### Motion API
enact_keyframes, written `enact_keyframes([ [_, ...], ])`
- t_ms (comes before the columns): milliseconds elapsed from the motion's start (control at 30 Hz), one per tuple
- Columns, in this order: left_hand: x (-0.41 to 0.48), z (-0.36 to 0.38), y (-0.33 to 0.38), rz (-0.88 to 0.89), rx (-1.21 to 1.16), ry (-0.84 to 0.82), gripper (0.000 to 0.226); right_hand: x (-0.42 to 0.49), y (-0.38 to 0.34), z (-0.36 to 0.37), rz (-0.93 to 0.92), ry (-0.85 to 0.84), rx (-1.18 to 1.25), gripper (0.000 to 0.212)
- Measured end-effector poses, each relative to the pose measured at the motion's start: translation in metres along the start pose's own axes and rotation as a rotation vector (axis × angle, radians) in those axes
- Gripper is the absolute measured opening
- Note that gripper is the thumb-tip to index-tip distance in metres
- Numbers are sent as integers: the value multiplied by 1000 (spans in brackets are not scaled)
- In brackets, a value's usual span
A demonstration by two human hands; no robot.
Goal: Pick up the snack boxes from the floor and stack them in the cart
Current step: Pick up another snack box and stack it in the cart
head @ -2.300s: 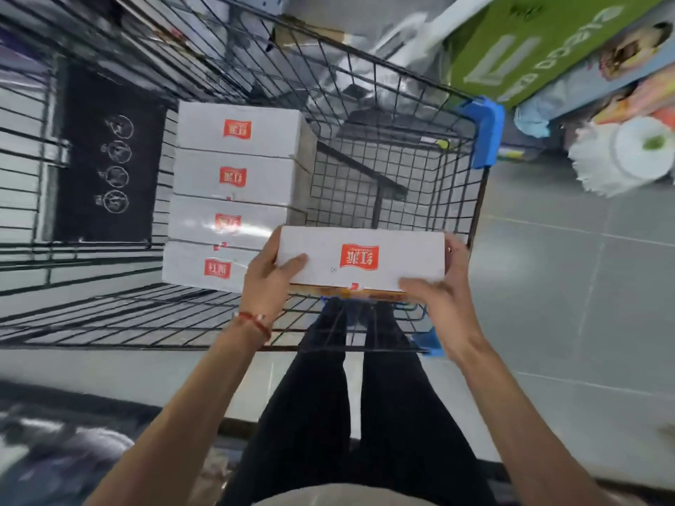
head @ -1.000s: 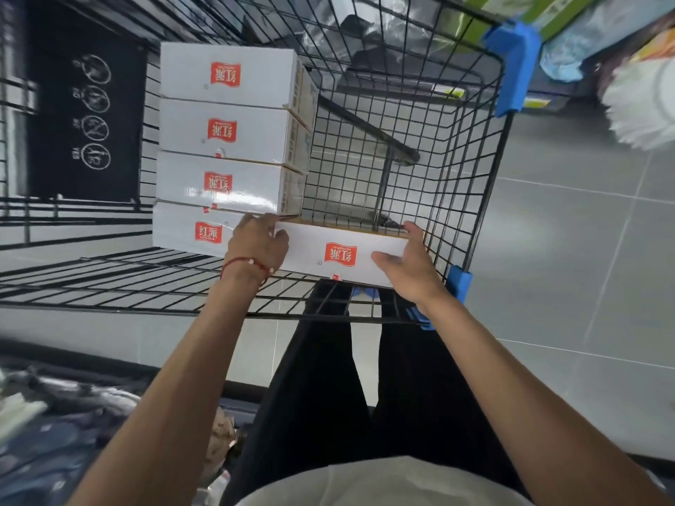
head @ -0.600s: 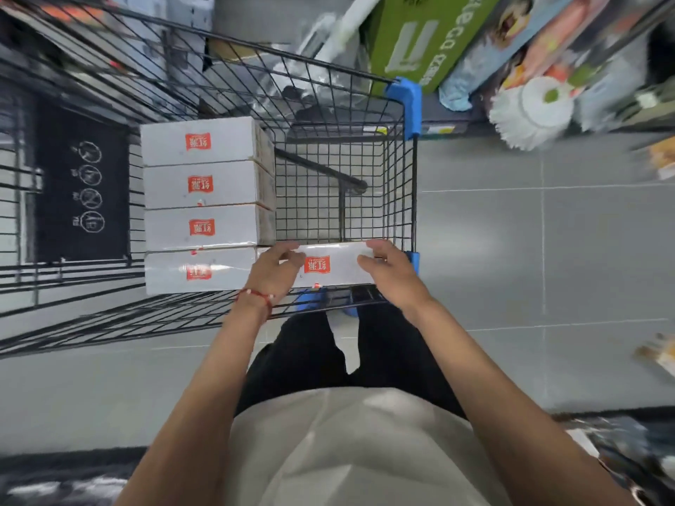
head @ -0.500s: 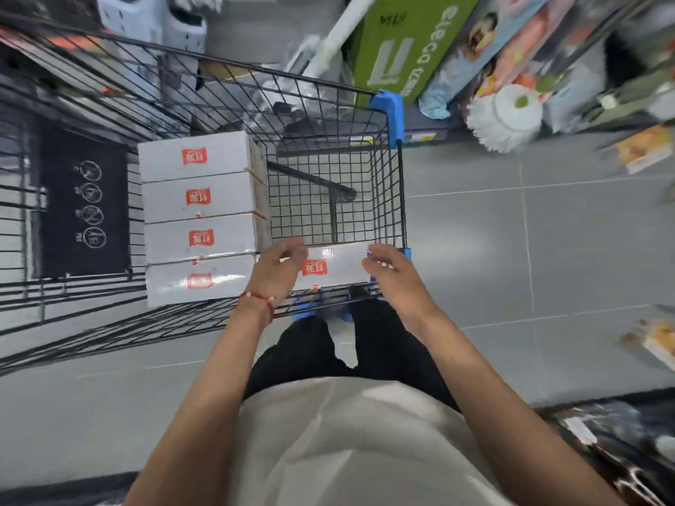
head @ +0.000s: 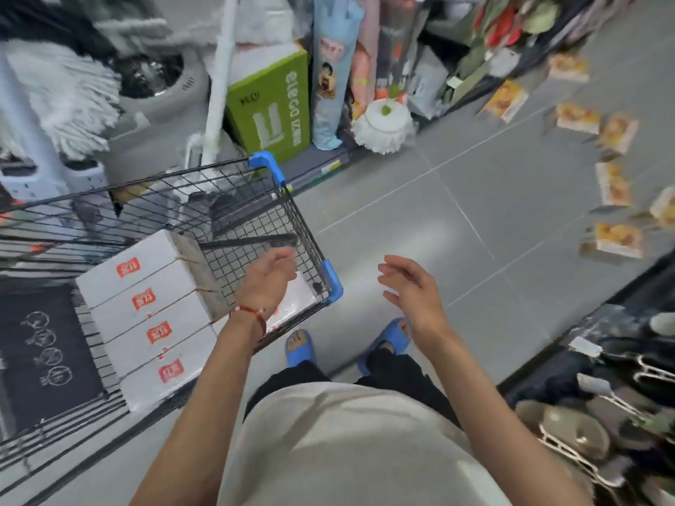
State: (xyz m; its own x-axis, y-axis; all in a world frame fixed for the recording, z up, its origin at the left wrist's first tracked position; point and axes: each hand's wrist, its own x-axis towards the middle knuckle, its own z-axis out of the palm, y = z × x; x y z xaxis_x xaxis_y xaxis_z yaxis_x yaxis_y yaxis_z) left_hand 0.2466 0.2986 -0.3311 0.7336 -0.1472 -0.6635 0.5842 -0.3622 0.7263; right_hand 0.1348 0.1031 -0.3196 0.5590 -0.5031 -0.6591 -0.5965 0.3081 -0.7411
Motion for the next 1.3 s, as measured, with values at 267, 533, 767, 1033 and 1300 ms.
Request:
enact_keyframes([
  [267, -4, 146, 65, 44, 102, -109, 18, 19, -9, -123, 15, 73, 205, 19],
  [533, -31, 335, 114, 119, 171, -229, 14, 53, -21, -276, 33, 173, 319, 20],
  [767, -30, 479, 154, 170, 314, -418, 15, 87, -39, -398, 12, 353, 479, 18],
  [1033, 17, 646, 223, 195, 453, -637, 15, 165, -76, -516, 33, 558, 618, 20],
  [1300, 64, 806, 324, 216, 572, -778, 16, 237, -135, -613, 67, 712, 727, 22],
])
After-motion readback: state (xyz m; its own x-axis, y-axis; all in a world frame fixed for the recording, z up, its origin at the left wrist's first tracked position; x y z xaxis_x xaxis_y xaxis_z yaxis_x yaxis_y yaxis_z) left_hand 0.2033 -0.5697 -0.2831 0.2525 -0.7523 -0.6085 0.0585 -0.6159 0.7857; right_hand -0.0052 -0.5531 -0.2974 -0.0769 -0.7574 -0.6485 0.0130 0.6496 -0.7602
